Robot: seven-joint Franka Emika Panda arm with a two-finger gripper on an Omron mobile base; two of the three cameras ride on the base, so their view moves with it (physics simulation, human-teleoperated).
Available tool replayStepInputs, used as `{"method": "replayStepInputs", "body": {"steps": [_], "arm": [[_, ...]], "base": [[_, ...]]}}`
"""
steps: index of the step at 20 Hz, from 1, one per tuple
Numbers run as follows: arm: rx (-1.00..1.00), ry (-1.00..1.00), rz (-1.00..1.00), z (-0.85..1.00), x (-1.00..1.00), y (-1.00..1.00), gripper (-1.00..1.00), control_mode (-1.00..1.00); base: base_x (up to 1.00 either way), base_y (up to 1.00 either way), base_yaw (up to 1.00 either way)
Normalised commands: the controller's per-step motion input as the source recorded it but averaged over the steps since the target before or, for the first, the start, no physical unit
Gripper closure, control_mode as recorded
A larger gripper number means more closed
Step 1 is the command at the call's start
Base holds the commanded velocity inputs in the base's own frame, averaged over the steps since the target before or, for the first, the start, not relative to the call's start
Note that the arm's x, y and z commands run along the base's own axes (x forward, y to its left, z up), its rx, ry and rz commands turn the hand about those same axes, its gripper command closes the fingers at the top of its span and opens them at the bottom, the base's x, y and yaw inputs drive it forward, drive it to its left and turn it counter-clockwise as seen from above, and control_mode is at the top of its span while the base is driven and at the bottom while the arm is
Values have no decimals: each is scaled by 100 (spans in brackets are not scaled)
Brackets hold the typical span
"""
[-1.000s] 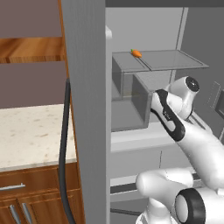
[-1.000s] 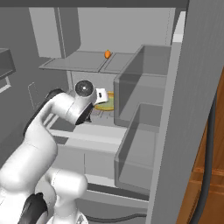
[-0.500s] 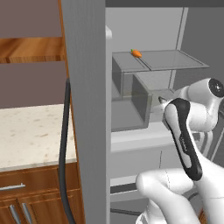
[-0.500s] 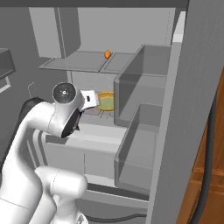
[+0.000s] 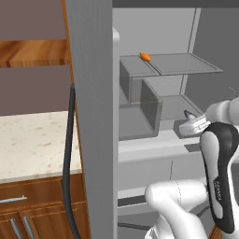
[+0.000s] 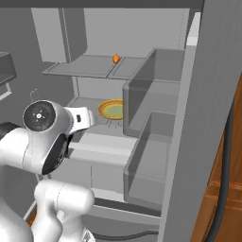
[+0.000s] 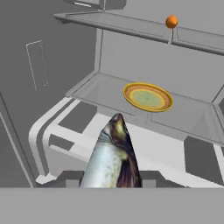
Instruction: Retrieve the fish from the fridge and place it on the saucepan with marinade on the stove.
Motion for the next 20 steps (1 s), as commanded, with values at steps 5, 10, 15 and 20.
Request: {"method": "replayStepInputs", "body": {"steps": [5,10,15,20], "arm": [[0,-4,0,9,-91,0,100,-100],[0,0,0,3,-65,0,100,-100],[0,-1,0,0,-5,1,100,-100],[0,0,0,0,0,0,100,-100]], "base": [[0,0,0],[0,0,0],[0,0,0],[0,0,0]]}}
